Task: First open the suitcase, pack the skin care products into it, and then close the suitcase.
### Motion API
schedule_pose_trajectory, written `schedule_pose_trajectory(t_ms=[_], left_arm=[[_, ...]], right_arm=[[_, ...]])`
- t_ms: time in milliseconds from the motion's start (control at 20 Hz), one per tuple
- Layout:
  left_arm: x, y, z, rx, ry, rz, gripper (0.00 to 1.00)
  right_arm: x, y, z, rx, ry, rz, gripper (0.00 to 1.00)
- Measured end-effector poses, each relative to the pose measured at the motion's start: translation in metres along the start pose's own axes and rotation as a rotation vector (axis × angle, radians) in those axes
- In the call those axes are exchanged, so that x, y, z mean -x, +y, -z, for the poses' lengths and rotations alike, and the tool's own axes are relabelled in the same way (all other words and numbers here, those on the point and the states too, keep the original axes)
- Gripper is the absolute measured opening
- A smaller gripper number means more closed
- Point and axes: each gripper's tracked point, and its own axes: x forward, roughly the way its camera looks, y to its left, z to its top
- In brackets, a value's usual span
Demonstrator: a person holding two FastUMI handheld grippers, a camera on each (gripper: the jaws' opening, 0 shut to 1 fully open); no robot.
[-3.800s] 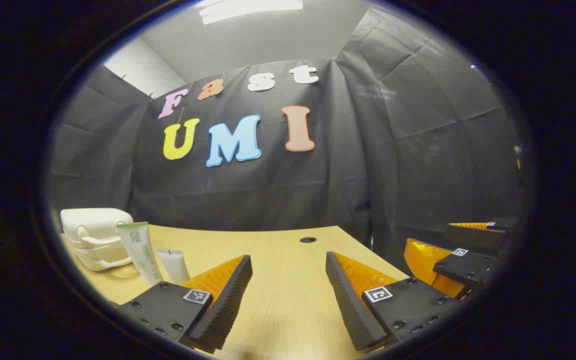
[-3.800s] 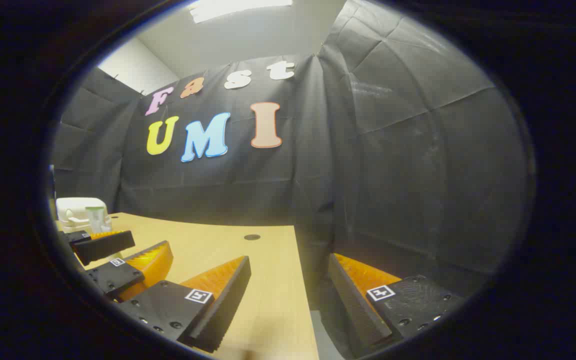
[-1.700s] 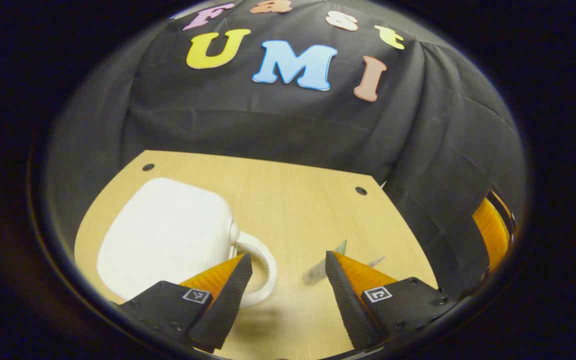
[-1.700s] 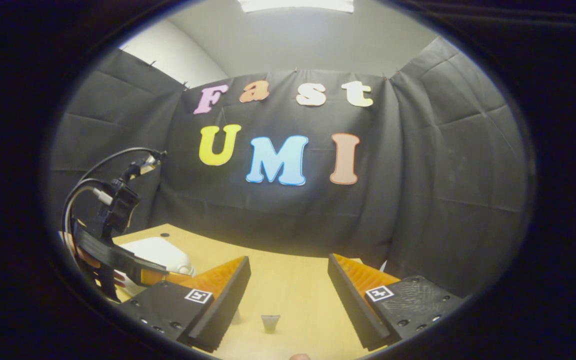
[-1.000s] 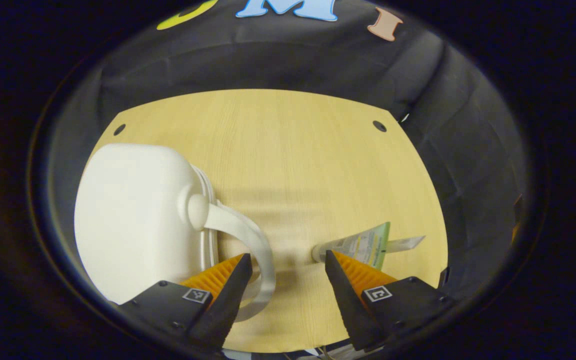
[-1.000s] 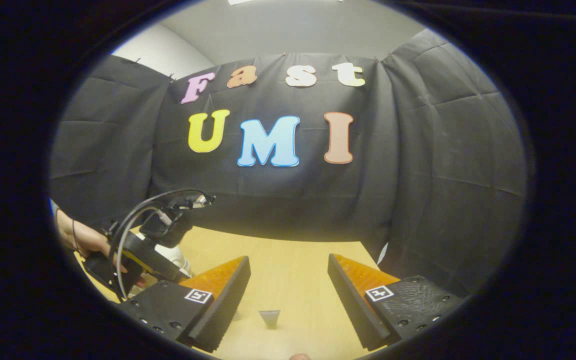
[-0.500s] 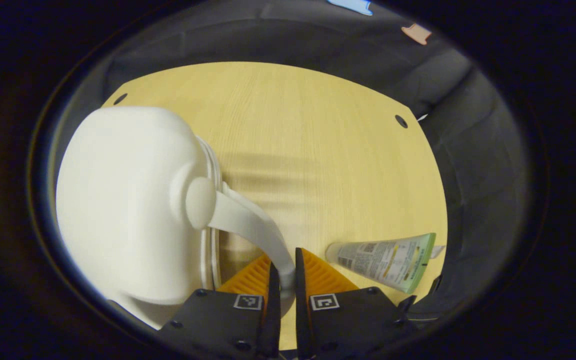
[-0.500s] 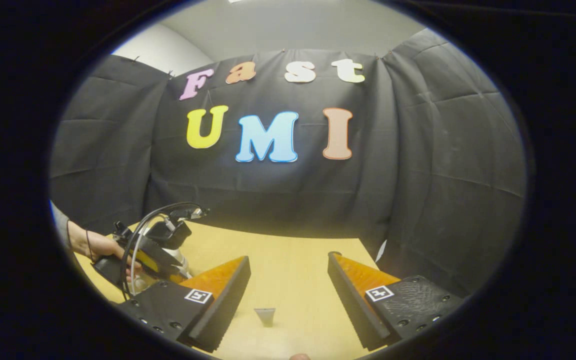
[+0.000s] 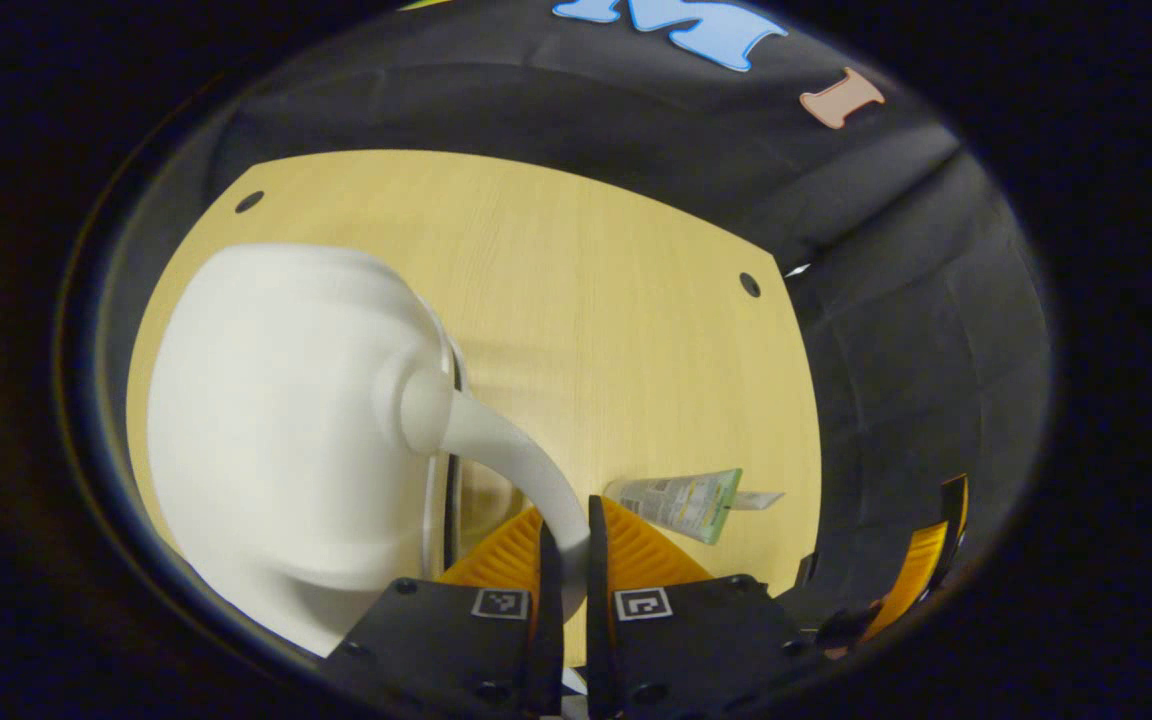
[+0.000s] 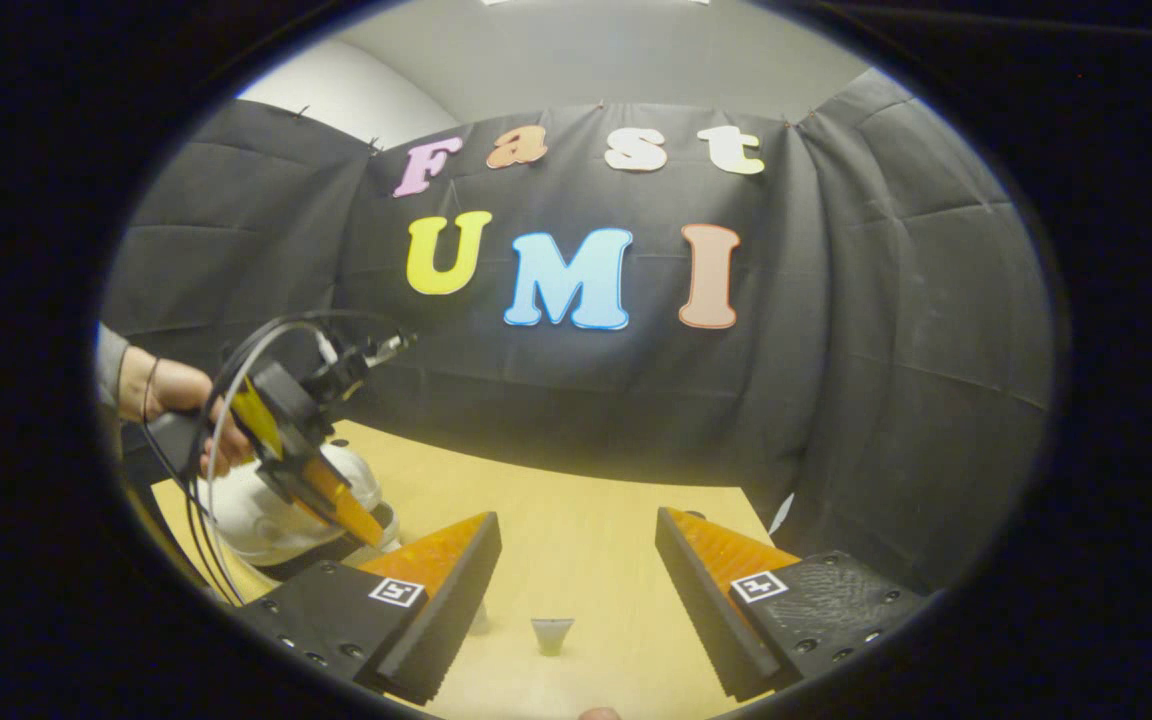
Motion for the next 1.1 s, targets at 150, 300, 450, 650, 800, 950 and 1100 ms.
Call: schedule_pose_trajectory(t_ms=[150, 300, 450, 650, 800, 950, 1100], left_arm=[[0.065, 0.012, -0.028, 0.047, -0.061, 0.034, 0.17], [0.13, 0.051, -0.054, 0.049, -0.121, 0.016, 0.17], [0.176, 0.097, -0.075, 0.05, -0.148, 0.008, 0.17], [0.222, 0.171, -0.101, 0.056, -0.182, -0.027, 0.17], [0.241, 0.235, -0.116, 0.032, -0.198, -0.055, 0.17], [0.239, 0.326, -0.127, 0.035, -0.203, -0.131, 0.14], [0.229, 0.437, -0.128, -0.001, -0.215, -0.295, 0.17]], right_arm=[[0.0, 0.01, -0.001, 0.006, -0.012, -0.026, 0.95], [0.0, 0.011, 0.0, 0.02, -0.019, 0.012, 0.95], [0.004, 0.018, -0.009, 0.02, -0.033, 0.086, 0.95], [0.009, 0.039, -0.031, 0.02, -0.061, 0.154, 0.95], [0.017, 0.058, -0.05, 0.013, -0.093, 0.195, 0.95], [0.02, 0.076, -0.055, 0.003, -0.091, 0.223, 0.95], [0.021, 0.083, -0.053, -0.008, -0.054, 0.255, 0.95]])
